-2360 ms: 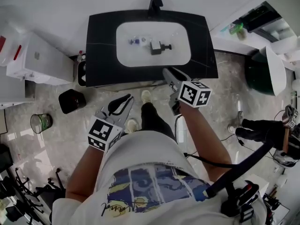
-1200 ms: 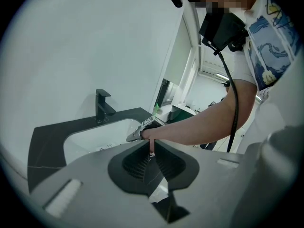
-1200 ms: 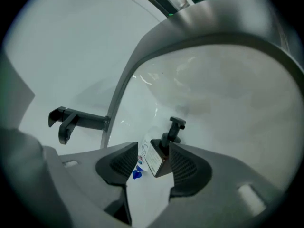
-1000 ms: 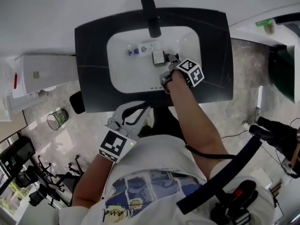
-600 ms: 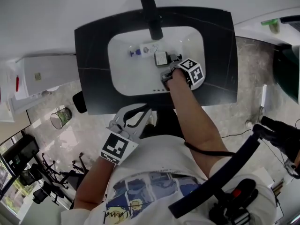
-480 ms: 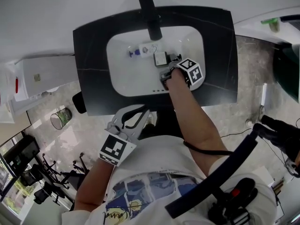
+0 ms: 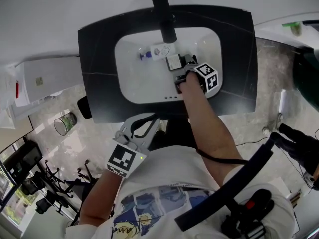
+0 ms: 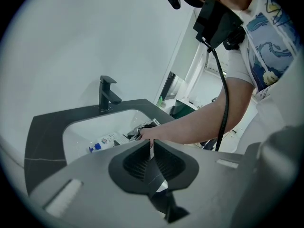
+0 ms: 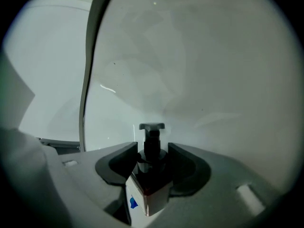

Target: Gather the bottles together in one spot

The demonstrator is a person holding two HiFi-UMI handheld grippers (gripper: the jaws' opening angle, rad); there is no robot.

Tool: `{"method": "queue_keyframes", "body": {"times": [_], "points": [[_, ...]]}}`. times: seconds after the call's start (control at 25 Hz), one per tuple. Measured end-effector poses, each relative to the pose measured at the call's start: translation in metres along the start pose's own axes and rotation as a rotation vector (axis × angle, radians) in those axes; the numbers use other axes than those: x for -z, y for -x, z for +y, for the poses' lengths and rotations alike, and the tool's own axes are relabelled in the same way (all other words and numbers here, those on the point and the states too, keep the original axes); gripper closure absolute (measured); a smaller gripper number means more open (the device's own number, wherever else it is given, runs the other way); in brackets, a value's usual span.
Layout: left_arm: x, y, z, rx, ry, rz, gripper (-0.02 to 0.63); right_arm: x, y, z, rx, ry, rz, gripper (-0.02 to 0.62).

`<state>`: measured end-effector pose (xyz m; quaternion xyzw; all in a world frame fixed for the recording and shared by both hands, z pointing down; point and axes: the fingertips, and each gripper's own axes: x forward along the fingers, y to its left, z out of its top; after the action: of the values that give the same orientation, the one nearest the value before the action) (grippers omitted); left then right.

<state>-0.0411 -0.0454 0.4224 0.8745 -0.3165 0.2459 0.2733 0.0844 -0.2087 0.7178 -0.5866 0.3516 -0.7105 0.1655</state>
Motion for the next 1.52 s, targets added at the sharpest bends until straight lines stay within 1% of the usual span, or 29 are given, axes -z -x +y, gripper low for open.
{"method": "queue_keyframes", "body": {"times": [0.4, 0.48, 0.56, 0.64, 0.8, 0.84, 0.92, 1.12, 1.28, 1.4, 1.52], "points": [[0.002, -0.002, -0.002, -0.004, 0.0, -0.003, 0.584, -0.001, 0.001, 0.006, -0.046, 0.052, 0.021, 0.405], [0.003, -0.001, -0.003, -0.006, 0.002, -0.007, 0.586, -0.003, 0.006, 0.01, -0.062, 0.077, 0.017, 0.407], [0.001, -0.002, -0.003, -0.003, -0.001, -0.009, 0.586, -0.005, 0.009, 0.014, -0.085, 0.123, 0.017, 0.407], [-0.001, -0.002, -0.004, 0.0, -0.005, -0.012, 0.586, -0.006, 0.013, 0.024, -0.116, 0.212, 0.02, 0.408], [0.001, -0.002, -0.008, 0.007, -0.009, -0.019, 0.586, -0.008, 0.023, 0.049, -0.169, 0.49, 0.035, 0.408], [0.001, -0.002, -0.009, 0.011, -0.012, -0.019, 0.586, -0.009, 0.025, 0.054, -0.176, 0.541, 0.036, 0.41], [0.0, -0.003, -0.012, 0.019, -0.017, -0.019, 0.588, -0.013, 0.029, 0.06, -0.188, 0.598, 0.036, 0.41], [0.002, -0.003, -0.019, 0.025, -0.016, -0.031, 0.588, -0.014, 0.043, 0.078, -0.227, 0.701, 0.025, 0.41], [-0.001, 0.0, -0.023, 0.026, -0.023, -0.047, 0.588, -0.013, 0.061, 0.11, -0.276, 0.846, -0.006, 0.411], [-0.001, 0.001, -0.025, 0.027, -0.02, -0.057, 0.588, -0.019, 0.075, 0.135, -0.292, 0.964, -0.046, 0.411], [-0.001, 0.002, -0.025, 0.029, -0.018, -0.067, 0.588, -0.024, 0.087, 0.155, -0.309, 1.023, -0.072, 0.411]]}}
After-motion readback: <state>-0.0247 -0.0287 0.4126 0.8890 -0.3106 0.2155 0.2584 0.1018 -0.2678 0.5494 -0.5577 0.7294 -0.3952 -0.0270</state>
